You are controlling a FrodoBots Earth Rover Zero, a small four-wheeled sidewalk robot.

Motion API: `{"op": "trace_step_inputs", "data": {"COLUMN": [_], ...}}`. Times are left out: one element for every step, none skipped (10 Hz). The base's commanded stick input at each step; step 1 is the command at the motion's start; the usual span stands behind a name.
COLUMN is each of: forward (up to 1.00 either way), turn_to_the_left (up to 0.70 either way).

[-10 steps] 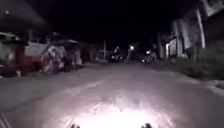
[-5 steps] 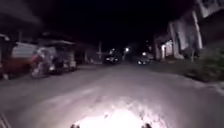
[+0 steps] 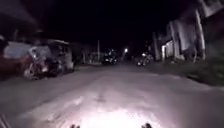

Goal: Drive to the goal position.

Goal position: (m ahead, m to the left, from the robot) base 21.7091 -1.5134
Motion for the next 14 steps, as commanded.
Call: {"op": "trace_step_inputs", "data": {"forward": [0.85, 0.85, 0.85, 0.85, 0.85, 0.85, 0.85, 0.85, 0.85, 0.85, 0.85, 0.85, 0.85, 0.85], "turn_to_the_left": [-0.11, -0.01, 0.00, 0.00, 0.00, -0.28, -0.34, -0.23, -0.04, 0.00, 0.00, 0.00, 0.00, 0.00]}}
